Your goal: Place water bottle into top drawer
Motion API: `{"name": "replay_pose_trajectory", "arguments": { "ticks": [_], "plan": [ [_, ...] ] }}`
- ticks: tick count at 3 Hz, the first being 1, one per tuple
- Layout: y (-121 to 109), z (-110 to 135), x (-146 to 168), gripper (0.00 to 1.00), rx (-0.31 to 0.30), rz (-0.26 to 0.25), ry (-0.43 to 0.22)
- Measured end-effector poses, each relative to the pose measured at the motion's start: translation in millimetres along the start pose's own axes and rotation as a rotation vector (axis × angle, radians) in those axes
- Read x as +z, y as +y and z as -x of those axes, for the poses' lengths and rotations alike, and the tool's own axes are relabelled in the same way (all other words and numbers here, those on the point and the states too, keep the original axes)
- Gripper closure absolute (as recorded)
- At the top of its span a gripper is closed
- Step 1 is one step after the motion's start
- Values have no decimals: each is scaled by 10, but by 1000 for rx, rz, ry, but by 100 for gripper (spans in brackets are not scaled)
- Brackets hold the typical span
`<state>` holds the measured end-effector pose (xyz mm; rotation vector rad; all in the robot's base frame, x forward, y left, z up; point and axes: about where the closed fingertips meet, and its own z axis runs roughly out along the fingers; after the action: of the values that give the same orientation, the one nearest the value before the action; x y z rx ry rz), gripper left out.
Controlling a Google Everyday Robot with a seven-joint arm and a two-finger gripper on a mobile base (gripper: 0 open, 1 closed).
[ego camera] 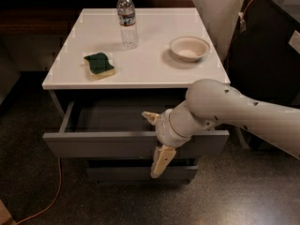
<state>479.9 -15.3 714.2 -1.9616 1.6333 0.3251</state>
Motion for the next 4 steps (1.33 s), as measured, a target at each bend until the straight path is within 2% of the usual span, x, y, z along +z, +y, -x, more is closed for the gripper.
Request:
{"name": "replay_pose_trajectory", "arguments": {
  "ticks": [1,2,3,4],
  "plan": [
    [-227,-79,-54,0,21,-2,-39],
    [-470,-140,-133,17,41,-13,-81],
    [-678,-192,-167,39,58,-14,-115],
    [-873,-258,-135,64,72,-17,-124]
  ]
}}
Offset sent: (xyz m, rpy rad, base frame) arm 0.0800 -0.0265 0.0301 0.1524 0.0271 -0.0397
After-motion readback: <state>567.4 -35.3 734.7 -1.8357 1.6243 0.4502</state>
